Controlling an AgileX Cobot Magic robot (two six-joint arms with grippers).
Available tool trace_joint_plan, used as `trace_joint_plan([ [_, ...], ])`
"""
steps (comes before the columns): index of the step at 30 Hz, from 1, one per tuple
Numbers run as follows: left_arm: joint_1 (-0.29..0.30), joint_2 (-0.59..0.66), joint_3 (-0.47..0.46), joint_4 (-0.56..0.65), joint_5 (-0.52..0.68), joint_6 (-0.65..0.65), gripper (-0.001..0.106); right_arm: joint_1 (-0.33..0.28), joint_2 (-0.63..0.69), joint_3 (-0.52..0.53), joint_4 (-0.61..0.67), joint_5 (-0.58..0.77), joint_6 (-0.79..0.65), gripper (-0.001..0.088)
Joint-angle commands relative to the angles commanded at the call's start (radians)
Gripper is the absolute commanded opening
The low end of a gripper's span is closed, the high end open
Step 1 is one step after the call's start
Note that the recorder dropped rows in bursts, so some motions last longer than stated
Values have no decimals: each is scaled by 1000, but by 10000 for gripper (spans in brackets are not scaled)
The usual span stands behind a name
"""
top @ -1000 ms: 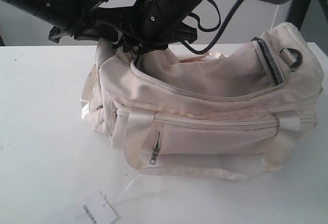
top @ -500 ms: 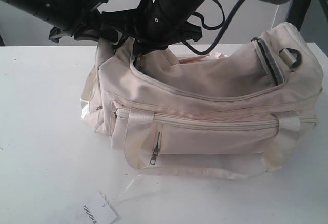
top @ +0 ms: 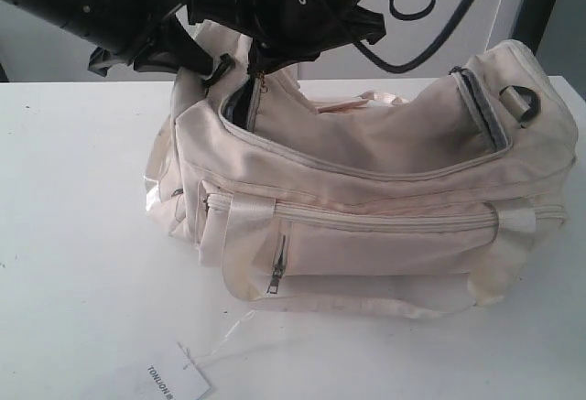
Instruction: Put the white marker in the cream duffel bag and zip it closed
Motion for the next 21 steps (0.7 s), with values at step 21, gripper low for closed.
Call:
trace_joint_plan([
  [21,0,38,2,-27,-11,-6,0,2,54,14,207,143,-183,0],
])
